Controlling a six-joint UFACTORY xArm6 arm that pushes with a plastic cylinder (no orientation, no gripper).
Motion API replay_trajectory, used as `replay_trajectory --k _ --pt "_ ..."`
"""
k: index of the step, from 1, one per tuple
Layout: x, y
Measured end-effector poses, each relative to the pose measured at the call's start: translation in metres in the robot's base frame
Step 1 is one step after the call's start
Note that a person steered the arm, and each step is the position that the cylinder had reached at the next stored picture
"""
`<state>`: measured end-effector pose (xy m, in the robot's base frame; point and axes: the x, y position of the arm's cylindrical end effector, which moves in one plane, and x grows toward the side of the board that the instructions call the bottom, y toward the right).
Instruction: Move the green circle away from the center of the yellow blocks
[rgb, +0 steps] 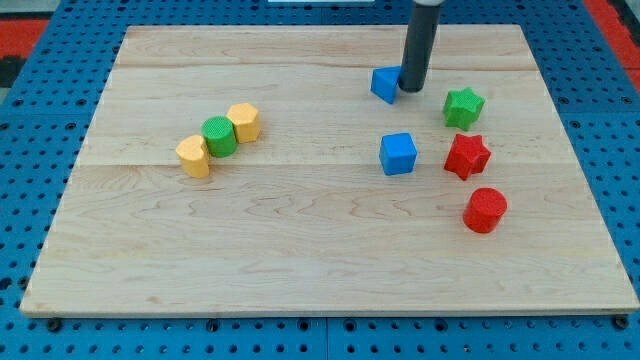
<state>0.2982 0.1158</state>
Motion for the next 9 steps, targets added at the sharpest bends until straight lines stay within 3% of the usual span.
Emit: replay_trajectory --k 1,3,5,6,7,9 --pt "-0.018 -0.014" --pt "0.040 -0.144" --pt "0.137 -0.230" --pt "0.120 -0.316" --pt "0.082 -0.363" --pt "0.068 -0.383"
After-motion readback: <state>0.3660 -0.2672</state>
